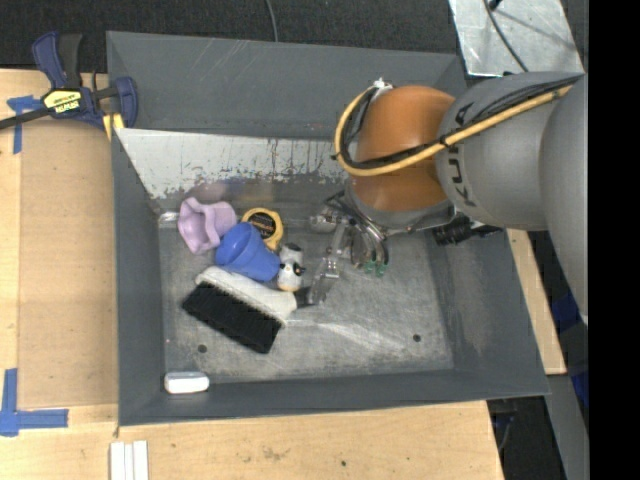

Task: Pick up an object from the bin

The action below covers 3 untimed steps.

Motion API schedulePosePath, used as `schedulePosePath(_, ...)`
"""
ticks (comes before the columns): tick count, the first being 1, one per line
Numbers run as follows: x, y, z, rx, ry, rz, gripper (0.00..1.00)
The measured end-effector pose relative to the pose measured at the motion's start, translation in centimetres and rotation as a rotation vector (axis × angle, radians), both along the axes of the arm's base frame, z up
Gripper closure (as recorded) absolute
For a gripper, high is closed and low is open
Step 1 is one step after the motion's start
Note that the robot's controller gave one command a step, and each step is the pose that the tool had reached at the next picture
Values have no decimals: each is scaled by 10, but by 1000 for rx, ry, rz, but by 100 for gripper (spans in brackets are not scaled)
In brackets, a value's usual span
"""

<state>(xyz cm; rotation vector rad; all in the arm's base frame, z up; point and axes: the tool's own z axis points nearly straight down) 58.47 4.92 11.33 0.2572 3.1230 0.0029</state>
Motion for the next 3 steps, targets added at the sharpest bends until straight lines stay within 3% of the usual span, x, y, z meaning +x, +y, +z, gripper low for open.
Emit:
schedulePosePath(1,11,-10,-23,-2,19,-88,0)
schedulePosePath(2,14,2,-15,-2,6,-178,0)
schedulePosePath(3,19,15,-4,-2,4,139,0)
